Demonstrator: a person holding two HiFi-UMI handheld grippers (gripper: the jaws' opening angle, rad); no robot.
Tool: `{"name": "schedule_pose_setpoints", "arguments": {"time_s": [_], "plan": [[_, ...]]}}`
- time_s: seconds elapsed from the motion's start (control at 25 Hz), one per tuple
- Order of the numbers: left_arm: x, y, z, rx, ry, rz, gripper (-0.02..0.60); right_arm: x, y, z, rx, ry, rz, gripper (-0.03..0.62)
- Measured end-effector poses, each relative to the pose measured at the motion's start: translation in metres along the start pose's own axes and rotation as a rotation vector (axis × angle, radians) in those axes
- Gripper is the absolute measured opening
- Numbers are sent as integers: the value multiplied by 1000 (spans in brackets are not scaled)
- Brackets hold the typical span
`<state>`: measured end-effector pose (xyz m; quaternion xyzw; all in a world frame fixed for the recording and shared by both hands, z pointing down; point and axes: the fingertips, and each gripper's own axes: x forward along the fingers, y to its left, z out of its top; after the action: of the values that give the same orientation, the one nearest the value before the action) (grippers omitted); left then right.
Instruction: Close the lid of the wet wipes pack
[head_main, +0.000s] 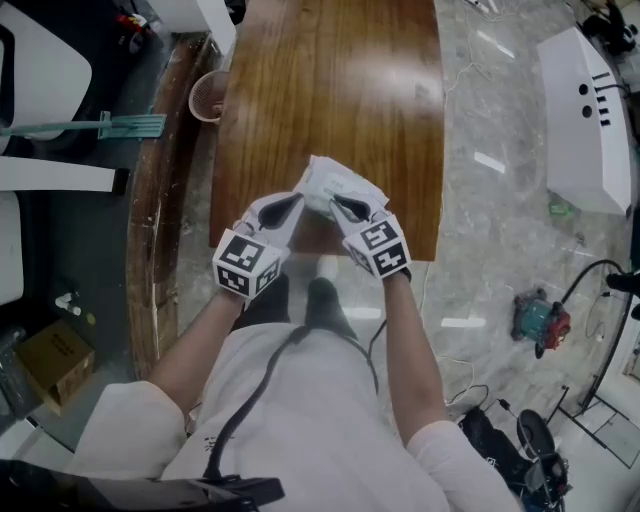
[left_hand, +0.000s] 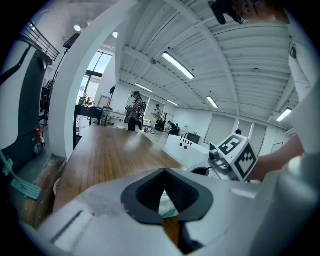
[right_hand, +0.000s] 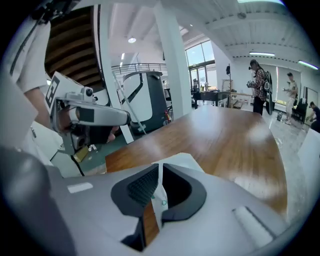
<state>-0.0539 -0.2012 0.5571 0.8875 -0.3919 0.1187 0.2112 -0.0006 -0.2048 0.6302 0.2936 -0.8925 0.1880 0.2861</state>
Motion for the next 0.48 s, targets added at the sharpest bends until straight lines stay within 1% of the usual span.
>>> {"name": "schedule_pose_setpoints", "arguments": {"time_s": [0.08,0.2,0.28,0.48], "plan": [[-2,-4,8,8,-13,-1,2,-9,-1,7,25,-32,-4,10],[-4,-11,20,18,-30,-3,2,-24,0,16,57,-77,-12,9],[-6,-15,27,24,-41,-5,2,-35,2,25,65,-117,-33,9],[-10,-29,46,49,-68,-19,2,-71,4,57,94,-278,-109,9]]}}
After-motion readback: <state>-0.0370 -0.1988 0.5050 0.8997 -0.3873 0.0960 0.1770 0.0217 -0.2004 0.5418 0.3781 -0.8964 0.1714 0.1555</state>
